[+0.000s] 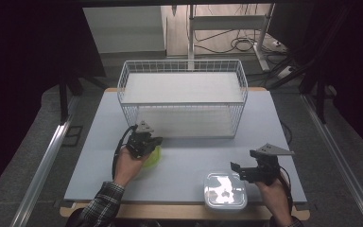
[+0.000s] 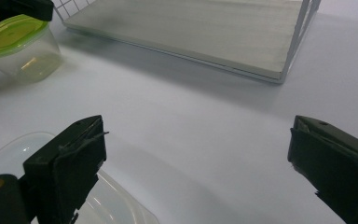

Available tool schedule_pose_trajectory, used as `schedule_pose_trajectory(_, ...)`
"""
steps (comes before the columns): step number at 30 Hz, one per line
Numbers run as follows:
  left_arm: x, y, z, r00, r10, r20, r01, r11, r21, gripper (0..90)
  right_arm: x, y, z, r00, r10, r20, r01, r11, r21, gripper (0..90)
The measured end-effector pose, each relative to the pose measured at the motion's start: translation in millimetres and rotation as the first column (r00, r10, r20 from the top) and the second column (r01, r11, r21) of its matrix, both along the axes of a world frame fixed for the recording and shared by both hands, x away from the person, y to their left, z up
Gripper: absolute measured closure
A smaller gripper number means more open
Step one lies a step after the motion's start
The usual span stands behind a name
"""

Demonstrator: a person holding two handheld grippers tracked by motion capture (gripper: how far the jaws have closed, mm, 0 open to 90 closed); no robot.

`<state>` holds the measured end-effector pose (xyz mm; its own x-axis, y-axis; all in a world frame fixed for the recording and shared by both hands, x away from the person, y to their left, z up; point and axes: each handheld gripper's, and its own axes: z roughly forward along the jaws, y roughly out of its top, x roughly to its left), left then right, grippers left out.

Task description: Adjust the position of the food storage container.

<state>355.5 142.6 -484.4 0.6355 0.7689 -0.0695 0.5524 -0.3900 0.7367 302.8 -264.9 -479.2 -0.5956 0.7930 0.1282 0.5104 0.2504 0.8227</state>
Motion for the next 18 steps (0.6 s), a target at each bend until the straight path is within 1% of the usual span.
schedule_pose_trajectory(2, 1.7, -1.8, -0.9, 0.9999, 0.014, -0.007, -0.014, 0.9997, 0.019, 89.9, 0.3, -0.2, -0.4, 1.0, 0.0, -0.002, 0.0, 1.0, 0.001, 4.6)
schedule_pose_trajectory(4, 2.5, -0.6, -1.1, 0.9993, 0.02, -0.03, -0.019, 0.9995, 0.024, 89.9, 0.1, -0.2, -0.5, 1.0, 0.0, -0.004, 0.0, 1.0, 0.0, 4.7)
schedule_pose_trajectory(7, 2.0, 0.1, -0.7, 0.9993, 0.019, -0.034, -0.018, 0.9992, 0.035, 89.9, 0.0, -0.1, -0.5, 1.0, 0.002, -0.004, -0.002, 1.0, 0.0, 4.7)
schedule_pose_trajectory(9, 0.4, 2.3, 0.7, 0.9991, 0.013, -0.042, -0.01, 0.9984, 0.056, 90.0, -0.1, -0.3, -0.5, 1.0, 0.002, -0.005, -0.002, 1.0, -0.001, 4.7)
schedule_pose_trajectory(13, -5.5, 7.0, 2.0, 0.9985, 0.017, -0.052, -0.014, 0.9974, 0.071, 90.0, -0.2, -1.1, -0.4, 1.0, 0.003, -0.005, -0.003, 1.0, -0.001, 4.7)
schedule_pose_trajectory(14, -9.8, 11.6, 2.3, 0.9983, 0.014, -0.057, -0.01, 0.997, 0.077, 89.9, -0.5, -1.6, -0.3, 1.0, 0.004, -0.006, -0.004, 1.0, 0.001, 4.7)
schedule_pose_trajectory(15, -9.8, 11.6, 2.3, 0.9983, 0.014, -0.057, -0.01, 0.997, 0.077, 89.9, -0.5, -1.7, -0.3, 1.0, 0.004, -0.006, -0.004, 1.0, 0.001, 4.7)
schedule_pose_trajectory(16, -13.3, 13.8, 2.2, 0.9978, 0.022, -0.063, -0.017, 0.9974, 0.07, 89.9, -0.5, -1.7, -0.3, 1.0, 0.004, -0.006, -0.004, 1.0, 0.001, 4.7)
schedule_pose_trajectory(18, -18.4, 18.5, 2.3, 0.9977, 0.019, -0.065, -0.014, 0.9974, 0.07, 89.9, -0.5, -1.6, -0.5, 1.0, 0.004, -0.008, -0.004, 1.0, 0.001, 4.7)
